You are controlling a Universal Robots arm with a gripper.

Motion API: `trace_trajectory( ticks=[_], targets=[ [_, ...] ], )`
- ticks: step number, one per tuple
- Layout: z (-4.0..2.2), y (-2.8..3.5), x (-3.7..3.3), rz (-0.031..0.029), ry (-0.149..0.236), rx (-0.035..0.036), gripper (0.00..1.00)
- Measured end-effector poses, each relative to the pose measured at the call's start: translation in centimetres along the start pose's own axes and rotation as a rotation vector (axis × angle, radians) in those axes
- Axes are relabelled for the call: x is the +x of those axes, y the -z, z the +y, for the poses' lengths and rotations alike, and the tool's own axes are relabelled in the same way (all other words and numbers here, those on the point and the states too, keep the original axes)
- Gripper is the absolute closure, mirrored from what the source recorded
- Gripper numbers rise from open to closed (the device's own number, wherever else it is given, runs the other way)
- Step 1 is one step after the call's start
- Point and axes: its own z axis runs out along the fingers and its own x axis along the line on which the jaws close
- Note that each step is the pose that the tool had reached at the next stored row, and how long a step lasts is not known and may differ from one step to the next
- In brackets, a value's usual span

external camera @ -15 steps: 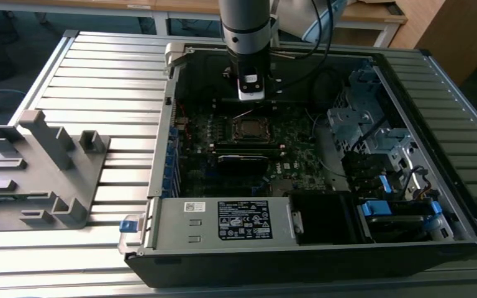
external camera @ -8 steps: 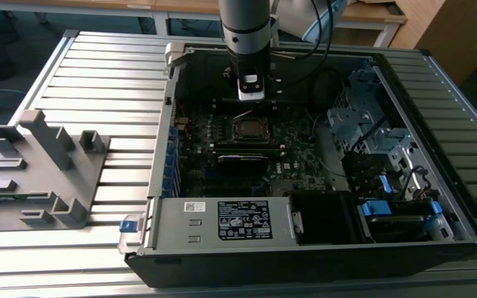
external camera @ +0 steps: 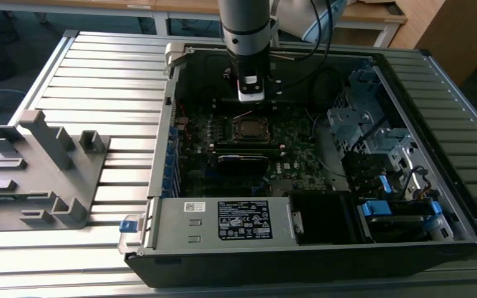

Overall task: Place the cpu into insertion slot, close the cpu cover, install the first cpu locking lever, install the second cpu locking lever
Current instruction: 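Install the first cpu locking lever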

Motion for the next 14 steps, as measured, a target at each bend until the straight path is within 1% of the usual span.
trace_trajectory(
  ticks=[1,3,7,9,14],
  targets=[
    [0.0,0.0,0.0,0.0,0.0,0.0,0.9],
    [-0.14,-0.62,0.06,-0.0001,0.0,0.0002,0.9],
    [-0.16,-0.68,0.06,-0.0001,0.0,0.0002,0.9],
    [-0.2,-0.88,0.08,-0.0001,0.0,0.0002,0.9],
    [-0.21,-0.94,0.09,-0.0003,0.0,-0.0003,0.9]
  ],
)
